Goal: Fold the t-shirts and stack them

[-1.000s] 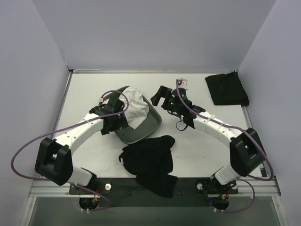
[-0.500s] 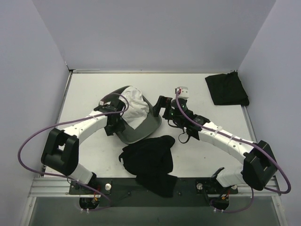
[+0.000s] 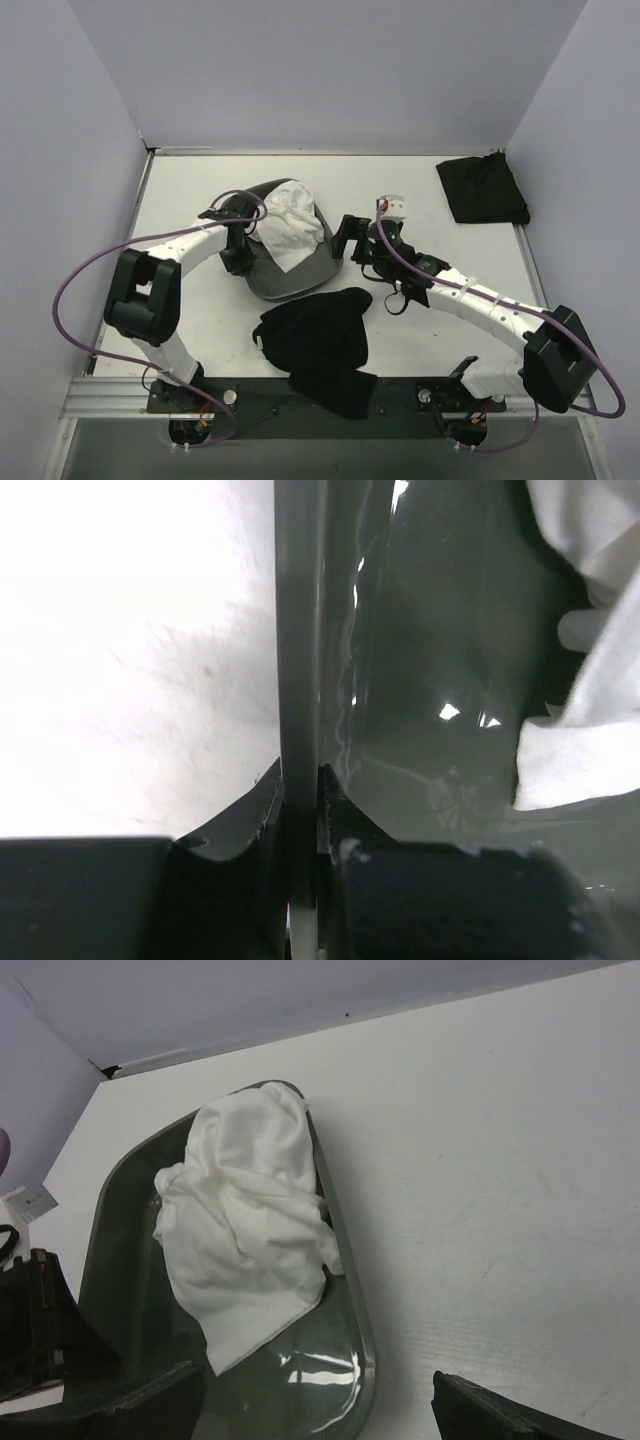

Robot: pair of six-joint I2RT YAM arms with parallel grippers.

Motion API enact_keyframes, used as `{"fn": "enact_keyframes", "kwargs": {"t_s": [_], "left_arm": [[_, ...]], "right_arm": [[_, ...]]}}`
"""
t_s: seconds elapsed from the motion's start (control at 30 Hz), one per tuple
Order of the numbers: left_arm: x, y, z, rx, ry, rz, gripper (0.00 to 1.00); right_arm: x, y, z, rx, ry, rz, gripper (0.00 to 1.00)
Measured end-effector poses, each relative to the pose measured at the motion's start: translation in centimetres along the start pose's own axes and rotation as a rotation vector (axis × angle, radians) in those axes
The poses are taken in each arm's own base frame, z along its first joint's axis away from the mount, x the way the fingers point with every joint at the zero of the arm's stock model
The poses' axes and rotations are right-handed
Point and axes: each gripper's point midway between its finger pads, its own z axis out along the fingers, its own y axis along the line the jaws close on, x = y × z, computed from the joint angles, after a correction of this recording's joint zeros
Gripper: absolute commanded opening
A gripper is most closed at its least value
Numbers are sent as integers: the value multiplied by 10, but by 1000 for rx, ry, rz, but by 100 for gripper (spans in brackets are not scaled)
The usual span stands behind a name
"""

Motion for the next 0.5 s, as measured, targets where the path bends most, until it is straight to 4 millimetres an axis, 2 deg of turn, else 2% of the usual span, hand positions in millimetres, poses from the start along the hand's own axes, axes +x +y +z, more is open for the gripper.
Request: {"fn": "enact_keyframes", "kwargs": {"t_s": [0.13,0.27,0.4,0.5], "left_arm": [[-27,5,8,-9,10,0,0],[-74,19,26,-39,5,-16,0],[-124,42,44,-68,-8,-61,0],[-153,60,55,-63,-8,-116,0]], "right_arm": [[12,-6,0,9,19,-9,100],[19,-9,1,13,31,-14,100],[28,-12,-2,10,39,-17,100],[33,-15,-9,5,41,-18,100]]}}
